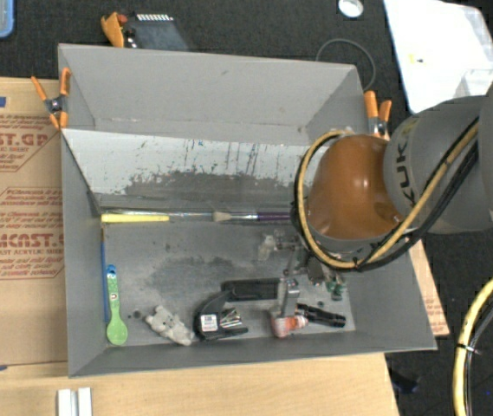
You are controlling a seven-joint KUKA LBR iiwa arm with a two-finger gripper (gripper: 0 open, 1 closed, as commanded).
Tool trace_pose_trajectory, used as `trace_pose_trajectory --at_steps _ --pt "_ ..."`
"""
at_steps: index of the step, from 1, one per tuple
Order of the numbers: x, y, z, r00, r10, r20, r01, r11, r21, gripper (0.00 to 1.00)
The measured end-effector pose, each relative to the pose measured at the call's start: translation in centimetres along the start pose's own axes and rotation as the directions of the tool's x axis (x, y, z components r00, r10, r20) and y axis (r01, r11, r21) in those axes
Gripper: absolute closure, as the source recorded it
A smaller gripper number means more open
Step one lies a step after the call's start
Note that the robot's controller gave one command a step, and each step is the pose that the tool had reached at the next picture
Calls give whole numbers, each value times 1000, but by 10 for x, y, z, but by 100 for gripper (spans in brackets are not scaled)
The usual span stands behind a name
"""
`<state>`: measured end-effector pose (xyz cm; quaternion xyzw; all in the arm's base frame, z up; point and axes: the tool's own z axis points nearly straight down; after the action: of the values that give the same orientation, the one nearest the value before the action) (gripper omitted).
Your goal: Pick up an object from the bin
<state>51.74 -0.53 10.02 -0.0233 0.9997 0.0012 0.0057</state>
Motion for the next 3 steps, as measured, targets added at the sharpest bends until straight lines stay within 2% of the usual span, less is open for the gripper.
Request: trace_pose_trajectory --at_steps 1,2,3 --pt "-23 30 18 995 -98 -1 98 995 1 0" --pt "-31 35 23 998 -65 0 65 998 -3 0" --pt "-51 45 28 1000 8 -1 -8 1000 0 0"
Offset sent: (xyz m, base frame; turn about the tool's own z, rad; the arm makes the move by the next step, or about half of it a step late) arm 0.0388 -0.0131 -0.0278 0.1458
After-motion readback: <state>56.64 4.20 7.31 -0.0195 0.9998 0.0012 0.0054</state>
